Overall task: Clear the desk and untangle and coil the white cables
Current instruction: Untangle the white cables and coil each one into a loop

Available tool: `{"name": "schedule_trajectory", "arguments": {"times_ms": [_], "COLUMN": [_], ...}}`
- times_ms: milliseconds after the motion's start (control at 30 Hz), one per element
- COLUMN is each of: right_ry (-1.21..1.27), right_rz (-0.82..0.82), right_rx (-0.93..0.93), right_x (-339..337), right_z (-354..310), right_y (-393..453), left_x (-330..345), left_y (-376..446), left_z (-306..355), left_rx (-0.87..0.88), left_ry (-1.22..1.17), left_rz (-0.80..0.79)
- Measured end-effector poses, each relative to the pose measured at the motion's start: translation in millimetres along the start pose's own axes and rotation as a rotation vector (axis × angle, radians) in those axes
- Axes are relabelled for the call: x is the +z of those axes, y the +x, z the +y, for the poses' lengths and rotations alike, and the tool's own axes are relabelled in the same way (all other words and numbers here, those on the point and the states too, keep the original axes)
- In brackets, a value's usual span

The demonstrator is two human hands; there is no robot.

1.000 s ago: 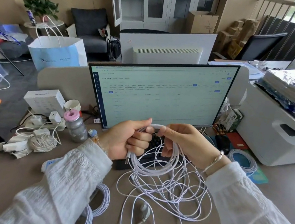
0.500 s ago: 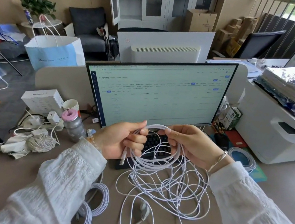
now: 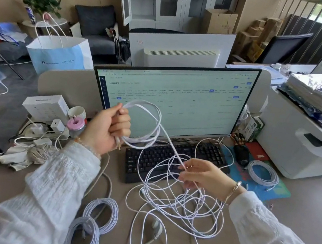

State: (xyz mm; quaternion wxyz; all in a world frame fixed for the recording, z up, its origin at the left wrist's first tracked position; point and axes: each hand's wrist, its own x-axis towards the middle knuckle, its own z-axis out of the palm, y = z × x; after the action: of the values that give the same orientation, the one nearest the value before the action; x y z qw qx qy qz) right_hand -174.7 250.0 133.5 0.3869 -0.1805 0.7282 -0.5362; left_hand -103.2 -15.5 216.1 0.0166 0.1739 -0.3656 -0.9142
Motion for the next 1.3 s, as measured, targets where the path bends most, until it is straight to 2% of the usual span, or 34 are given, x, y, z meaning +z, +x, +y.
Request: {"name": "schedule_trajectory", "arguments": {"times_ms": [100,200,400,500,633,767,900,1000,1167,1300], "right_ry": [-0.228,-0.602,-0.729,-0.776,-0.986,-1.047,-0.934,-0.783,-0.505,-0.492], "right_rz": [0.058,0.234,0.557,0.641,0.661,0.641,0.627,0.589,0.443,0.341], "right_rx": [-0.012,-0.132,-0.369,-0.557,-0.756,-0.842,-0.855,-0.733,-0.575,-0.425], "right_x": [13.0,20.2,27.6,37.4,53.6,60.6,57.9,50.1,27.9,13.3], "right_z": [13.1,15.5,19.1,8.5,-29.6,-66.7,-89.4,-97.8,-100.2,-95.3], "right_y": [4.6,4.7,-3.6,-12.2,-22.5,-27.4,-23.0,-17.8,-15.1,-14.0], "left_x": [-5.8,-11.3,-20.9,-18.9,-12.1,3.7,27.5,37.8,39.9,39.4], "left_y": [7.5,14.4,25.6,28.5,24.2,10.9,-12.3,-20.3,-18.2,-20.0], "left_z": [11.7,14.1,12.0,4.2,-14.7,-33.0,-44.4,-50.4,-46.9,-41.1], "left_rx": [0.116,0.182,0.286,0.356,0.366,0.292,0.212,0.095,-0.291,-0.444], "left_ry": [0.001,-0.016,-0.042,0.097,0.455,0.741,0.881,0.78,0.433,0.39], "left_rz": [0.11,0.197,0.274,0.295,0.194,0.048,-0.083,-0.197,-0.304,-0.311]}}
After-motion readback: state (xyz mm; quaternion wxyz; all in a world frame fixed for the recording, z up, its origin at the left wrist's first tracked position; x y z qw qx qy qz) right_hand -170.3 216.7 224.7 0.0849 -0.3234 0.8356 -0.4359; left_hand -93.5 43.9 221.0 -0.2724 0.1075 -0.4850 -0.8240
